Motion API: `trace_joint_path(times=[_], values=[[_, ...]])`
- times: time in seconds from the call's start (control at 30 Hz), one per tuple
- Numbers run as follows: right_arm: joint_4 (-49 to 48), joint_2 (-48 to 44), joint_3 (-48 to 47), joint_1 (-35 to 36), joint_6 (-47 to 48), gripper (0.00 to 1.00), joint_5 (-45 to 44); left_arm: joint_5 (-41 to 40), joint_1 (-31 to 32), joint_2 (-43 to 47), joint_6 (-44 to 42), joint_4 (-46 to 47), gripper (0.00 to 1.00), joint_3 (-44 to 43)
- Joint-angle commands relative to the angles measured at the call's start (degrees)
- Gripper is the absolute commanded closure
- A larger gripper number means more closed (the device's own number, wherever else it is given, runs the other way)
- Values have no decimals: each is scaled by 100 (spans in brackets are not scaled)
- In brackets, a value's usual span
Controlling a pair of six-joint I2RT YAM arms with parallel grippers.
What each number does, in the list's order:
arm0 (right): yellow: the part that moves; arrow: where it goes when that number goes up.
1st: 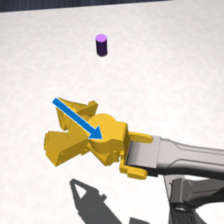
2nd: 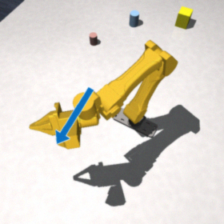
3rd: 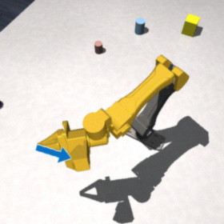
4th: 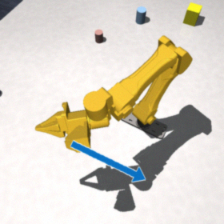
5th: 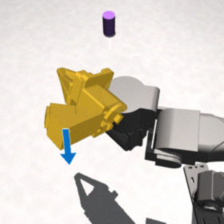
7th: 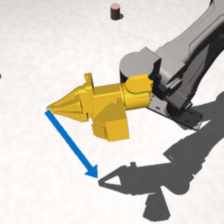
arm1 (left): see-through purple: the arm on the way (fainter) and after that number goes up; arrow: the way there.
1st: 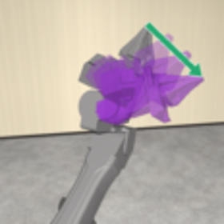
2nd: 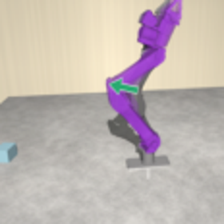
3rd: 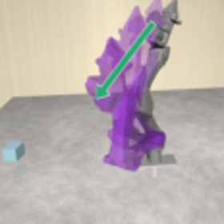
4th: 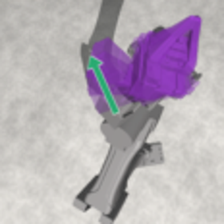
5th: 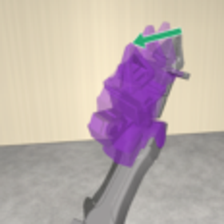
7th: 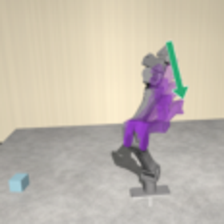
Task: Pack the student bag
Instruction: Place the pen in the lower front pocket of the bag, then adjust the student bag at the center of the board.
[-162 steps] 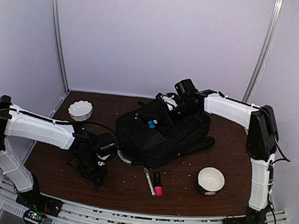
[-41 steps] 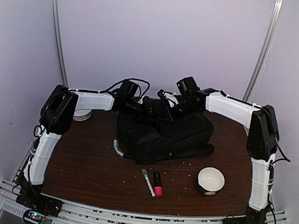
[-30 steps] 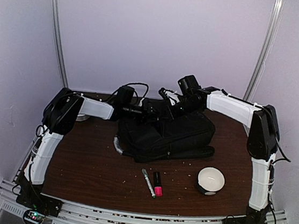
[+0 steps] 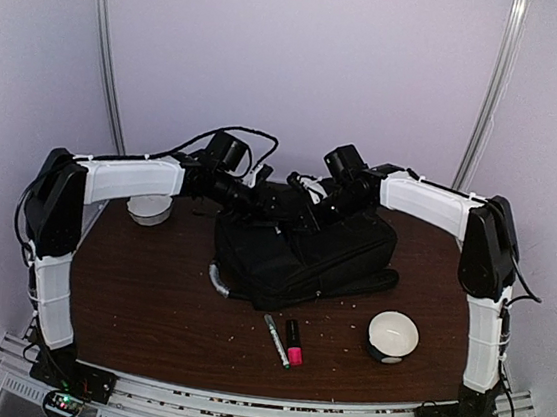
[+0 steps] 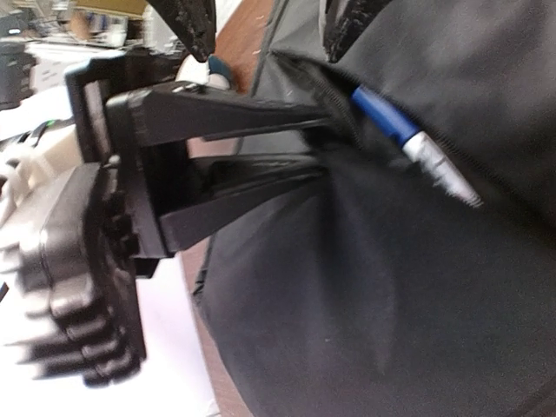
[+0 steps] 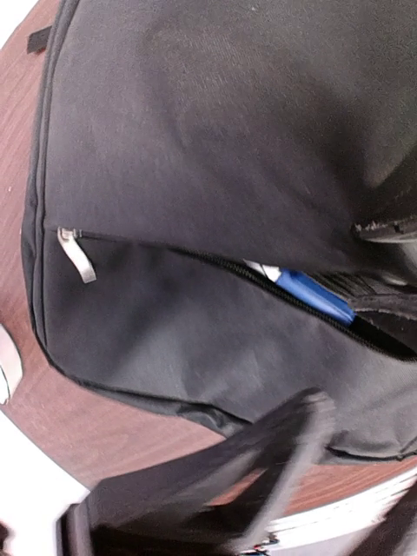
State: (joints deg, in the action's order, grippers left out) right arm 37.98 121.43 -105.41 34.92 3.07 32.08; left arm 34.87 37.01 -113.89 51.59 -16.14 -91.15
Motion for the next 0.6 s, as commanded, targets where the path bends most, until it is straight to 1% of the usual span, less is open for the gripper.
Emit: trace_joint_path(times=[0.0,0.07,0.13,0.2,0.27,0.33,0.47,0.57], values=[[127,-520,168,123,81,75,119,-863,-52,658,-1191,-1099,57,38],[154,-605,208,153,115,73,95,-1343,-76,925,-1553,-1513,56,161],[187,-670,228,193,153,72,89,-1885,-132,1245,-1931,-1784,53,419],[196,-723,260,218,182,71,83,-2447,-244,1571,-2019,-1770,50,928],[204,-754,259,226,185,70,116,-2519,-410,1817,-1857,-1578,49,1525],[226,-769,249,222,203,70,160,-2267,-539,2017,-1562,-1113,48,2198],[249,-750,250,260,305,70,116,-1327,-597,2256,-631,920,46,3489],[262,-694,248,261,340,70,81,-935,-599,2073,-26,2067,46,3926]])
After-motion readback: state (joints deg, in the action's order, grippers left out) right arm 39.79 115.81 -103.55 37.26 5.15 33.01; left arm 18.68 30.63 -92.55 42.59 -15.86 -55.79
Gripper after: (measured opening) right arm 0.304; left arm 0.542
